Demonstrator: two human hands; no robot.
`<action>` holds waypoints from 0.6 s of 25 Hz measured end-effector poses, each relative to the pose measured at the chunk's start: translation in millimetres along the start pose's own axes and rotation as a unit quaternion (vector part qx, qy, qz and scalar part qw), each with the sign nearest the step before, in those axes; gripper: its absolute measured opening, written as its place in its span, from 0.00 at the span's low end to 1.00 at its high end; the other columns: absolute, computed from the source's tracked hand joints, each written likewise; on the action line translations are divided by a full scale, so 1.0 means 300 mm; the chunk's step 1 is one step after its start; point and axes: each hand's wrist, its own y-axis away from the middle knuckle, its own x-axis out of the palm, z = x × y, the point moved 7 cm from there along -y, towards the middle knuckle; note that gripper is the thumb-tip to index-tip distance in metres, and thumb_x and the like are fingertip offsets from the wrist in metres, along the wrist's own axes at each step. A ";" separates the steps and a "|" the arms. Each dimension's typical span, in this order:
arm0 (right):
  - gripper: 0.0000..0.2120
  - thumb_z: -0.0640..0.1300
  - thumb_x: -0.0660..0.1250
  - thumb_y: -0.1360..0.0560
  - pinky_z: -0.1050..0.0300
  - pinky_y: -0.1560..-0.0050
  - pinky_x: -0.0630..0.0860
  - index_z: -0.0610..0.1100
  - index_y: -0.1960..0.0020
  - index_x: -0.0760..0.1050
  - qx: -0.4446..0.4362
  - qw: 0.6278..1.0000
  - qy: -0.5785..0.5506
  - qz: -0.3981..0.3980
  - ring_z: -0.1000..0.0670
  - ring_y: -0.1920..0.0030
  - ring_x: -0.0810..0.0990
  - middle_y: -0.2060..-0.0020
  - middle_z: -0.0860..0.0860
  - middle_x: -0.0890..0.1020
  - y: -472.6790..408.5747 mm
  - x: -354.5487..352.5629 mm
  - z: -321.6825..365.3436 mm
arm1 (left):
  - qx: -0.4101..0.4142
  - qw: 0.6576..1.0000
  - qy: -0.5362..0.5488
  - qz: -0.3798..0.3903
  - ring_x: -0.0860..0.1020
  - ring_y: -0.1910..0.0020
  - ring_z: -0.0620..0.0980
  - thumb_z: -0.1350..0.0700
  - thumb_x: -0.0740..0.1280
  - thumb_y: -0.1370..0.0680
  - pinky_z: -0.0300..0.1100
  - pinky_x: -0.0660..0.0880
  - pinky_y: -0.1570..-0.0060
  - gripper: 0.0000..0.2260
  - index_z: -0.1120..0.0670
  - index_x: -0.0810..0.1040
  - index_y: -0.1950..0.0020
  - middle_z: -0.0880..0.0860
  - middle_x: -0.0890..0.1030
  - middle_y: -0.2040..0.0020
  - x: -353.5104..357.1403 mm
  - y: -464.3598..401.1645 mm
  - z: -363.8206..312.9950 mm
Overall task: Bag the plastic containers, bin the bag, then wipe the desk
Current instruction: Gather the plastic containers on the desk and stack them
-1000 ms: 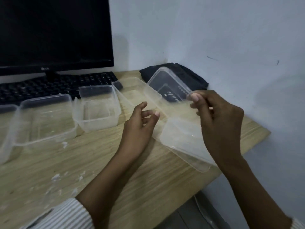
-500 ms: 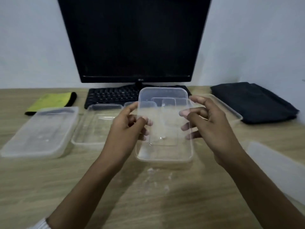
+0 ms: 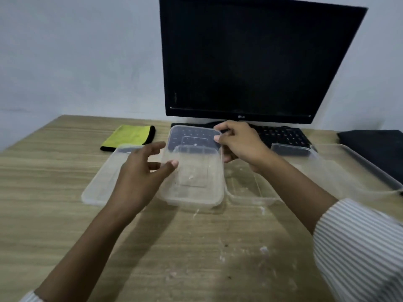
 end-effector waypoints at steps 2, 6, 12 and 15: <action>0.09 0.37 0.64 0.22 0.64 0.72 0.77 0.41 0.42 0.78 0.009 1.000 0.025 0.001 0.48 0.69 0.80 0.63 0.41 0.82 -0.043 0.024 0.003 | 0.008 0.997 -0.034 0.064 0.75 0.39 0.44 0.42 0.73 0.34 0.36 0.74 0.48 0.29 0.43 0.72 0.33 0.46 0.69 0.29 0.005 -0.007 0.023; 0.07 0.38 0.64 0.22 0.61 0.71 0.79 0.41 0.47 0.80 0.007 0.993 0.117 0.003 0.48 0.67 0.81 0.63 0.42 0.82 -0.098 0.052 -0.009 | 0.040 0.968 -0.196 0.151 0.62 0.27 0.45 0.36 0.74 0.42 0.42 0.64 0.33 0.40 0.40 0.70 0.31 0.43 0.55 0.23 0.044 0.004 0.032; 0.08 0.40 0.63 0.22 0.45 0.48 0.80 0.46 0.53 0.81 -0.014 0.963 0.271 -0.002 0.47 0.53 0.81 0.52 0.49 0.82 -0.141 0.071 -0.034 | 0.112 0.942 -0.274 0.156 0.65 0.29 0.45 0.30 0.68 0.36 0.41 0.64 0.34 0.37 0.43 0.69 0.30 0.43 0.63 0.25 0.073 0.013 0.036; 0.09 0.38 0.62 0.22 0.48 0.48 0.79 0.45 0.53 0.81 -0.019 0.950 0.313 0.011 0.47 0.53 0.81 0.52 0.47 0.82 -0.152 0.092 -0.053 | 0.145 0.926 -0.321 0.134 0.71 0.34 0.48 0.23 0.54 0.38 0.47 0.67 0.33 0.40 0.43 0.71 0.31 0.44 0.67 0.27 0.069 0.026 0.041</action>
